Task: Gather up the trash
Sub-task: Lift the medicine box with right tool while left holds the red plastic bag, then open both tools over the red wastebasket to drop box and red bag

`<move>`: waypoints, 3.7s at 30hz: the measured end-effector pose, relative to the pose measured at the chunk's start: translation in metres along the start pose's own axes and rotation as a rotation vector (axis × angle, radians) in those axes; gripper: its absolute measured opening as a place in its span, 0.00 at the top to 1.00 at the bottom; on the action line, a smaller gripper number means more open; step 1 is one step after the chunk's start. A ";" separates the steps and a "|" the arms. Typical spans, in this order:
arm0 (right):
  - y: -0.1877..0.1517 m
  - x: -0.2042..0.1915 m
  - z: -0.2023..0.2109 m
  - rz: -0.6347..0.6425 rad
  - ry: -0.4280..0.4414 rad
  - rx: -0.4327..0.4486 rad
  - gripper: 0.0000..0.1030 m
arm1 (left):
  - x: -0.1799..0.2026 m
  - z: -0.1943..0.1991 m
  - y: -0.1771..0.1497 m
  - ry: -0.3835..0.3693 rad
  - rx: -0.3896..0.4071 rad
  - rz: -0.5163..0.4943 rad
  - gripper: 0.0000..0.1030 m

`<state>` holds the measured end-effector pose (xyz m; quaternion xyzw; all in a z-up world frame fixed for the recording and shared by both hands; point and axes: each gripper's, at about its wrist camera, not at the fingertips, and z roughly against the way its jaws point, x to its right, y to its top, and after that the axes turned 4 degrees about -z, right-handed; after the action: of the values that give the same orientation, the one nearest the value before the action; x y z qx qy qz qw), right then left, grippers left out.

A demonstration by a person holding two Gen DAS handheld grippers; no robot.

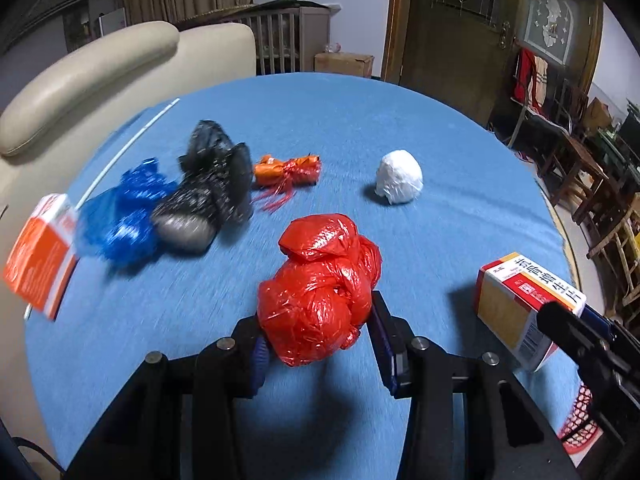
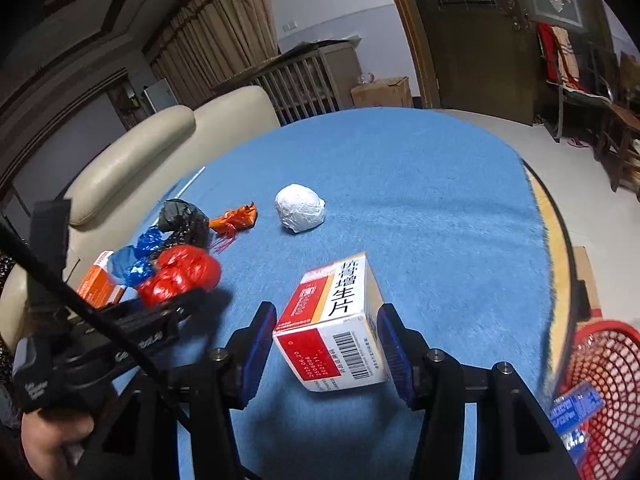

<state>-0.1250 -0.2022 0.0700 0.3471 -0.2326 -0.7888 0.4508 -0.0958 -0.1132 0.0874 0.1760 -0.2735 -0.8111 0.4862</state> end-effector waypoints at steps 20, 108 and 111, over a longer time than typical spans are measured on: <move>-0.044 0.010 0.002 0.106 -0.098 -0.113 0.51 | 0.006 0.054 -0.043 0.008 0.031 -0.001 0.55; -0.066 0.242 0.179 -0.356 -0.277 0.144 0.50 | 0.315 0.045 -0.053 -0.269 -0.056 -0.497 0.53; -0.069 0.248 0.168 -0.366 -0.286 0.091 0.36 | 0.318 0.038 -0.053 -0.263 -0.084 -0.494 0.39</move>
<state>-0.3774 -0.3758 0.0488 0.2879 -0.2626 -0.8872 0.2469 -0.3016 -0.3636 0.0787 0.1101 -0.2493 -0.9315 0.2408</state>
